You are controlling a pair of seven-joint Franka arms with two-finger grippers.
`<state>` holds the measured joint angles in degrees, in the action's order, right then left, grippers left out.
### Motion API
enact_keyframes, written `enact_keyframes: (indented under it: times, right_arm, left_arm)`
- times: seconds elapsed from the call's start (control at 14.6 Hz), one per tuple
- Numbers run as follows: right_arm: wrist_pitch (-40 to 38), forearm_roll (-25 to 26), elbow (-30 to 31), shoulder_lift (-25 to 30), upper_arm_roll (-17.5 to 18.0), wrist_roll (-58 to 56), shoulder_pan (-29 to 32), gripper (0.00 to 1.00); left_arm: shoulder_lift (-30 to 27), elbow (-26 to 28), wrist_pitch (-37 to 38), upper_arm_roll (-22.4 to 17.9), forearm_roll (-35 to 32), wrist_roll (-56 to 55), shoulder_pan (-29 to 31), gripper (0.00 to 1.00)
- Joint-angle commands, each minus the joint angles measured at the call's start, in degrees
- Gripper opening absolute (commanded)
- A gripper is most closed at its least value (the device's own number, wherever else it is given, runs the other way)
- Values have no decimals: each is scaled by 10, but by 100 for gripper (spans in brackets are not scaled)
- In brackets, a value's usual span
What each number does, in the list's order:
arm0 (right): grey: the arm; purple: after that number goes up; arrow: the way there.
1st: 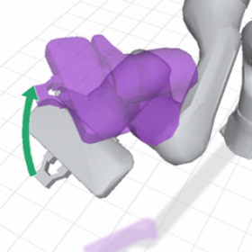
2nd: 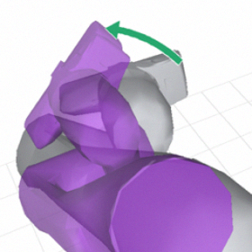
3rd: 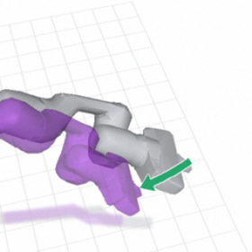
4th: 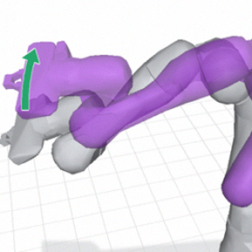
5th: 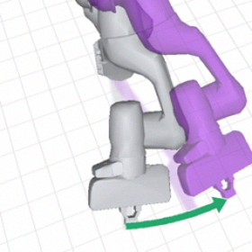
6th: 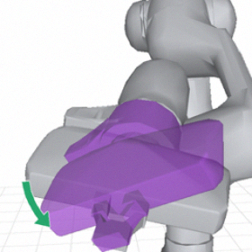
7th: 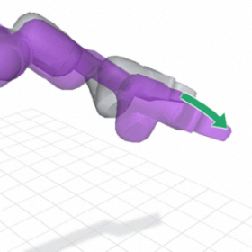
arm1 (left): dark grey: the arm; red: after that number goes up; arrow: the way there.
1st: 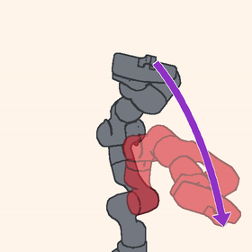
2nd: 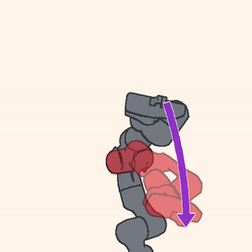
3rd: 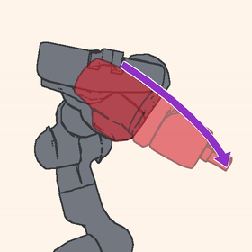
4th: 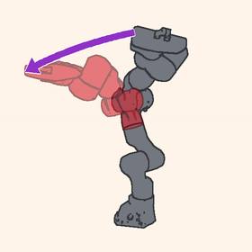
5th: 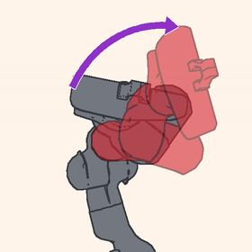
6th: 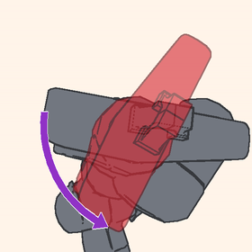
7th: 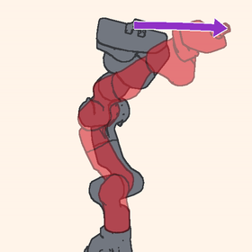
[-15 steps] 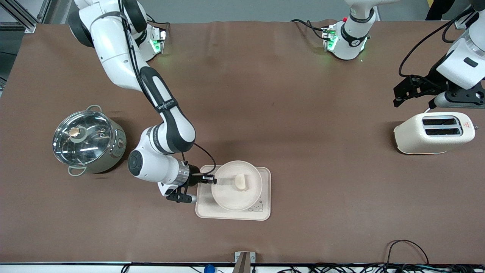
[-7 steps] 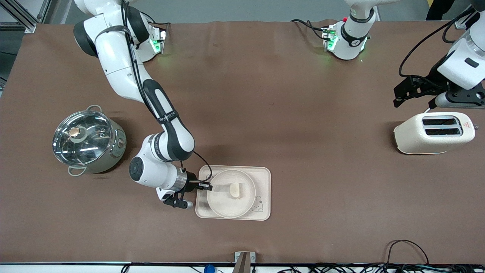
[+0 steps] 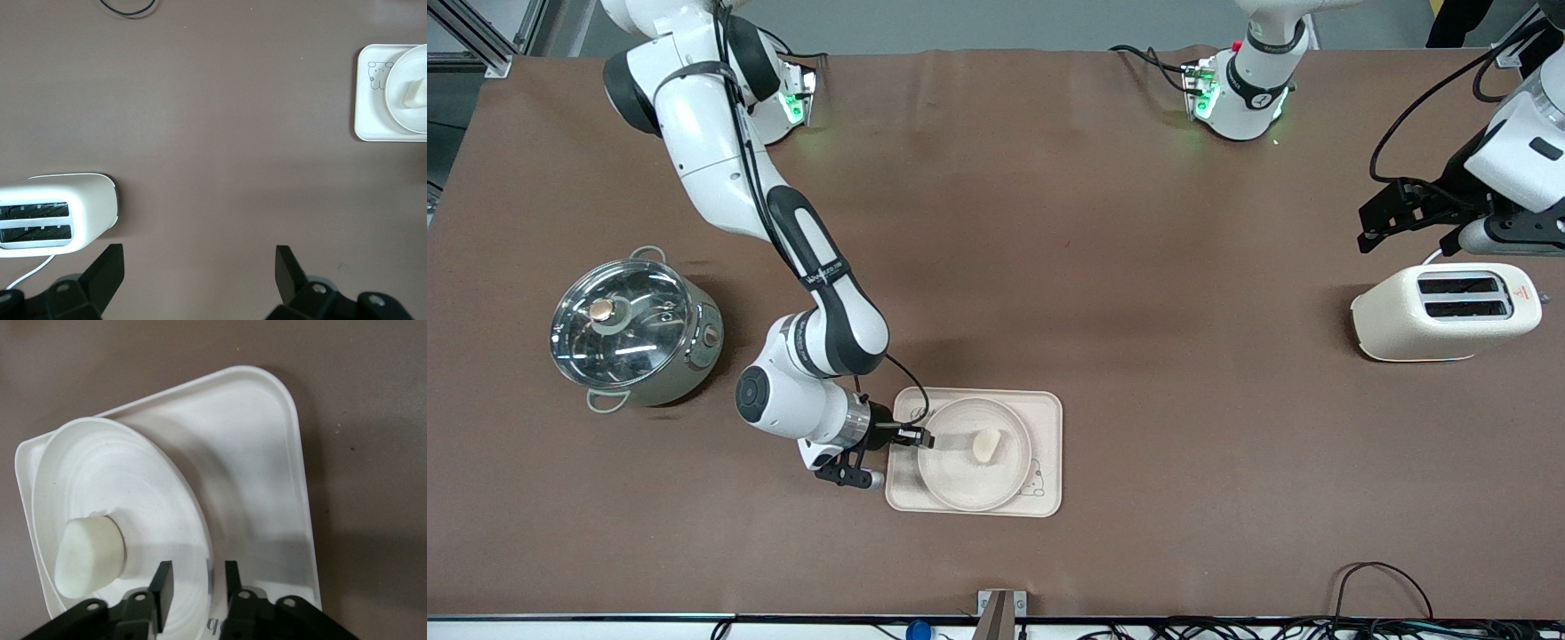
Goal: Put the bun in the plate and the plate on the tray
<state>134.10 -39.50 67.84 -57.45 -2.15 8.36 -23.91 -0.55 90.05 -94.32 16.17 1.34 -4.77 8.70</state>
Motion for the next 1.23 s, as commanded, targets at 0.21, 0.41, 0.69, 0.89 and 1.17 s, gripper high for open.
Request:
enact_keyframes:
  times: [0.21, 0.41, 0.69, 0.89, 1.17]
  right_arm:
    - [-75, 102, -1, 68, -12, 3, 18, 100]
    - [-181, 164, 14, 143, -55, -6, 20, 100]
    - [-249, 271, 111, 278, -109, -94, 21, 100]
    - [-251, 309, 218, 397, -138, -179, 42, 100]
    - [-342, 339, 289, 524, -139, -183, 85, 100]
  left_arm:
    - [5, -14, 6, 4, 3, 7, 8, 100]
    - [5, -15, 6, 4, 2, 8, 9, 100]
    - [8, -15, 6, 2, 5, 12, 9, 100]
    - [7, -14, 6, 1, 6, 12, 8, 100]
    - [5, -14, 7, -3, 6, 13, 25, 100]
